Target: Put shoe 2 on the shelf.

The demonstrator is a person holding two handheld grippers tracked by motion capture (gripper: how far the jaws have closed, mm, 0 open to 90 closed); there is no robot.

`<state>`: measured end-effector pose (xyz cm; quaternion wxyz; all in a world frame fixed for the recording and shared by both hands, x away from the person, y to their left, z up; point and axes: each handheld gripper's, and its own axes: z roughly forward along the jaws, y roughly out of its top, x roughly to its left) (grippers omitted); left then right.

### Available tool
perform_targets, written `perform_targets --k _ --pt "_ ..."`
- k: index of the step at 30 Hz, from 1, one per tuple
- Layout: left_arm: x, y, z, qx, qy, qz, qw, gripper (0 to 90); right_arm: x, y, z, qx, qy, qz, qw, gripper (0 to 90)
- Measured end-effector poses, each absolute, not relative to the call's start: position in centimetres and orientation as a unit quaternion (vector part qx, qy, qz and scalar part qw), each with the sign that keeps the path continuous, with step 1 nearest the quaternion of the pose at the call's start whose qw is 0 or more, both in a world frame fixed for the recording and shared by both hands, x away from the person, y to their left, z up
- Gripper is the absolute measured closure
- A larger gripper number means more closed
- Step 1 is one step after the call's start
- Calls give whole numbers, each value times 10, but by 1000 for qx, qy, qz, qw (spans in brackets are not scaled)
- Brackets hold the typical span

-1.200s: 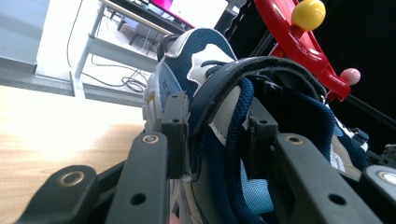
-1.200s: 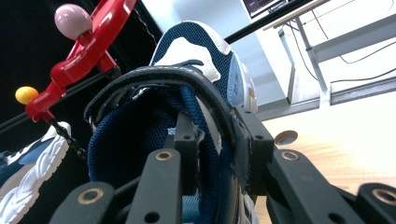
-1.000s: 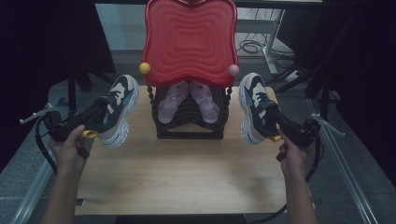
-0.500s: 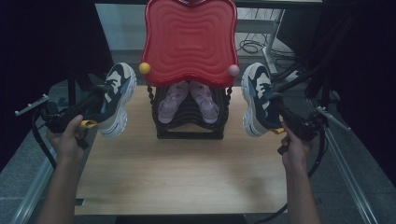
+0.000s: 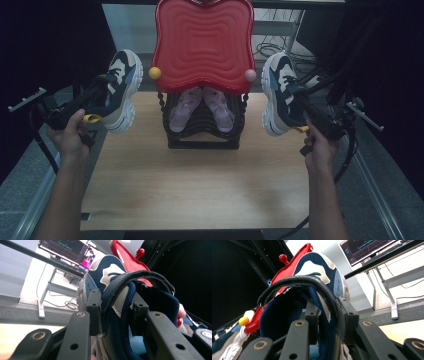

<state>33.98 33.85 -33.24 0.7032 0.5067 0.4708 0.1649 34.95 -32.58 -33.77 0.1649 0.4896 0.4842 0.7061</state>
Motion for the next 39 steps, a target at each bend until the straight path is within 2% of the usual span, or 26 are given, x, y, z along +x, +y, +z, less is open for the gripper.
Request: perform_targets --k 25,39 --pt "356 318 -272 506 450 181 713 674 366 -313 -266 472 483 717 175 723" --pt "367 297 -235 512 434 183 718 674 374 -286 -228 447 504 722 156 723"
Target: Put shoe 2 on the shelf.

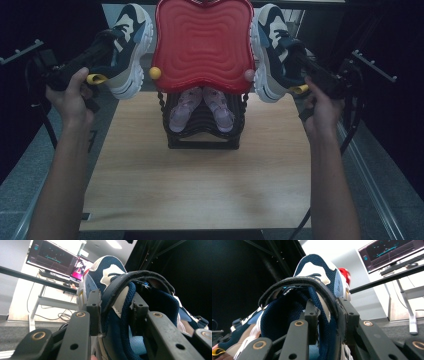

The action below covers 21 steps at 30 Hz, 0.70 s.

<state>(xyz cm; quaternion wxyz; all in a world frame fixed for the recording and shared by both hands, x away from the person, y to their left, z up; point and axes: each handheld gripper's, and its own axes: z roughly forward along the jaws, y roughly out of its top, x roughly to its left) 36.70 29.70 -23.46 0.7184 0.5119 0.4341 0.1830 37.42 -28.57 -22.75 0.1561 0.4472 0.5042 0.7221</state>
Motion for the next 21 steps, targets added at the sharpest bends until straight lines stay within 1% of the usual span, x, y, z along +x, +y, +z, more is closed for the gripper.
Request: perform_targets --k 11,13,17,21 --pt "380 271 -212 519 419 174 724 674 389 -245 -202 428 527 722 133 723" --pt "382 265 -208 523 416 180 722 674 393 -238 -199 427 532 720 129 723" --pt "387 258 -203 523 411 171 727 675 400 -225 -196 427 538 717 121 723" --pt "393 249 -198 532 407 174 722 675 403 -217 -192 424 543 716 119 723"
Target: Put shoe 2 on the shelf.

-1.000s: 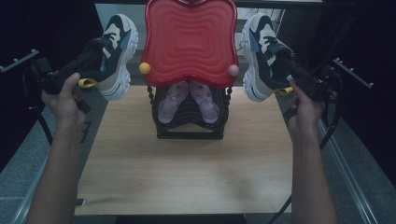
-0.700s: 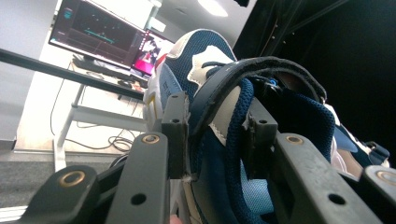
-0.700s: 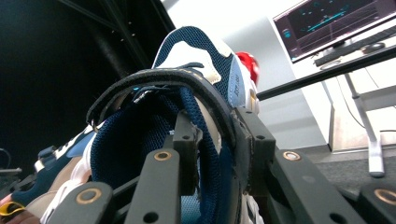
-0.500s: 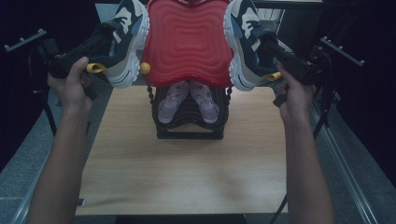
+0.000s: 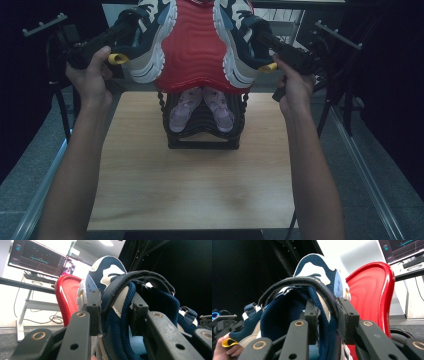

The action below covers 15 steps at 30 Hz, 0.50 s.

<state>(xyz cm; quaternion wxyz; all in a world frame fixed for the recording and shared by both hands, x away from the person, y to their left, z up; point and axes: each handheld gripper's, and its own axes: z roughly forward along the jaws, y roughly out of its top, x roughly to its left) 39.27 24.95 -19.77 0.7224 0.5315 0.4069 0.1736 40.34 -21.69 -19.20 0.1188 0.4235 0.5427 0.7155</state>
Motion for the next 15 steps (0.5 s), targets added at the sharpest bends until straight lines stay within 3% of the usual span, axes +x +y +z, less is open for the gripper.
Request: perform_targets --k 15 --pt "421 224 -187 550 406 176 708 676 429 -204 -182 438 554 697 126 722"
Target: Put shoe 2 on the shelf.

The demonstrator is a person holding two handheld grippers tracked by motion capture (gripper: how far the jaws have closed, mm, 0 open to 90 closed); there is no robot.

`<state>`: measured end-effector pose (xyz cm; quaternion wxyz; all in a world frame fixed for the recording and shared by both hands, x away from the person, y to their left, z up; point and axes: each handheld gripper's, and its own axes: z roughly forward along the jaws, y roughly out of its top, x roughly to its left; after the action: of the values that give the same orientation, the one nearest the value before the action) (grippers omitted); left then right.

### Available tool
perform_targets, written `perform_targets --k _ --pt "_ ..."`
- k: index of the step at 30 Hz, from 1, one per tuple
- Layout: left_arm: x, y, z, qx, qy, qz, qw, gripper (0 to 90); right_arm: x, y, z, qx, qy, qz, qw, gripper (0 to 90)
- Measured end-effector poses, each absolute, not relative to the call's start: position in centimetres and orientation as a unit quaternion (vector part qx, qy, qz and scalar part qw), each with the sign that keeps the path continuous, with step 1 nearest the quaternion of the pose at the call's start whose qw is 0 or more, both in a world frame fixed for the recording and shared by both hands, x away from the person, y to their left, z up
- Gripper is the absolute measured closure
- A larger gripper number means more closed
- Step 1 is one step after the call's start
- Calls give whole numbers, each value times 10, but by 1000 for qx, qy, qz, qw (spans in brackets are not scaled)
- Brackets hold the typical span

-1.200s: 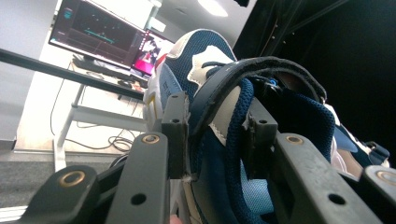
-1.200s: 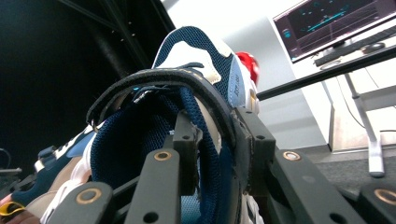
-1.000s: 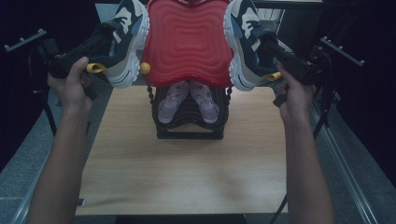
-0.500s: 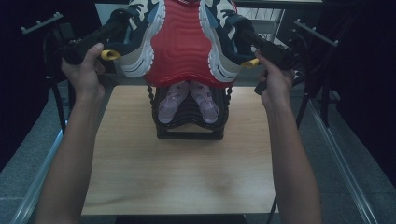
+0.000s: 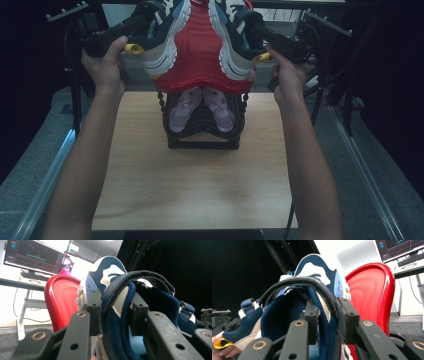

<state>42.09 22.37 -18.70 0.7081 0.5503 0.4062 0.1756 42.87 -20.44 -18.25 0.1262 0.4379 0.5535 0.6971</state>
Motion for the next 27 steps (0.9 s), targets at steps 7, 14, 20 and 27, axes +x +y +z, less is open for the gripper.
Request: perform_targets --k 7,14,20,27 --pt "433 210 -186 561 403 174 702 675 441 -196 -180 438 561 688 139 722" --pt "446 198 -197 579 410 189 679 674 456 -188 -188 448 573 666 163 720" --pt "451 188 -198 593 406 203 665 671 462 -180 -193 452 586 645 190 712" --pt "456 179 -207 608 407 220 645 662 463 -171 -196 451 596 632 205 688"
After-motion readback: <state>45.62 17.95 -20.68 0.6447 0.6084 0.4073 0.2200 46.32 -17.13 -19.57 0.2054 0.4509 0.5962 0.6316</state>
